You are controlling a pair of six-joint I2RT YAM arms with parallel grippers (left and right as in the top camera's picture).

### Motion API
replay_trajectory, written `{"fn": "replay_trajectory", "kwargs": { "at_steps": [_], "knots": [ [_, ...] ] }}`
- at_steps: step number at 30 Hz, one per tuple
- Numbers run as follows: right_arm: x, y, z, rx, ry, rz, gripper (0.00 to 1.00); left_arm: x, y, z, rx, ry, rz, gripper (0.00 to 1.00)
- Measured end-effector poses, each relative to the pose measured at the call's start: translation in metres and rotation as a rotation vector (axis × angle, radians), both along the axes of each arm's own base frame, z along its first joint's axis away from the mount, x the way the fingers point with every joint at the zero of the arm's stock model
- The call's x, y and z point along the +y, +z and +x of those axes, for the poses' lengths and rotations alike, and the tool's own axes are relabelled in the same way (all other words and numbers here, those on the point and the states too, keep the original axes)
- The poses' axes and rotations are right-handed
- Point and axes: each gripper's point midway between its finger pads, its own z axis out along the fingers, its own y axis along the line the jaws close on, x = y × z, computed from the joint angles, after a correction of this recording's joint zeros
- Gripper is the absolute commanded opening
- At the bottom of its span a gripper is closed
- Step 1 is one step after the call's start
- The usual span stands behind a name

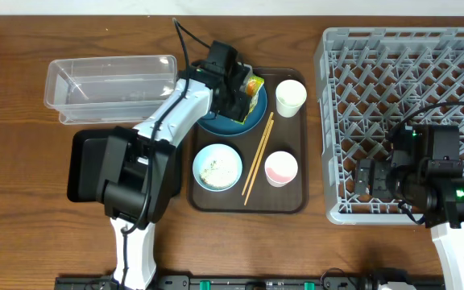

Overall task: Sort waste into correct bins and load items into the dishwasher rack
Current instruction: 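Grasp the yellow-green snack wrapper with the left gripper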

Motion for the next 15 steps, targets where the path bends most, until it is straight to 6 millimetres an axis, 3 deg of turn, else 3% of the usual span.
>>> {"fn": "replay_trajectory", "kwargs": {
  "at_steps": [7, 13, 15],
  "knots": [
    [0.0, 0.0, -0.001, 0.003, 0.0, 0.0, 0.99, -0.001, -0.013, -0.005, 0.033, -0.008, 0.013, 0.46],
    [0.0, 0.0, -0.001, 0.004, 0.0, 0.0, 0.99, 0.002, -0.023, -0.013, 0.074, -0.005, 0.03, 0.13],
    [0.0, -0.001, -0.001, 0.006, 0.0, 0.0, 0.99, 0.003, -0.023, -0.014, 0.079, -0.004, 0.031, 0.06]
  ]
}}
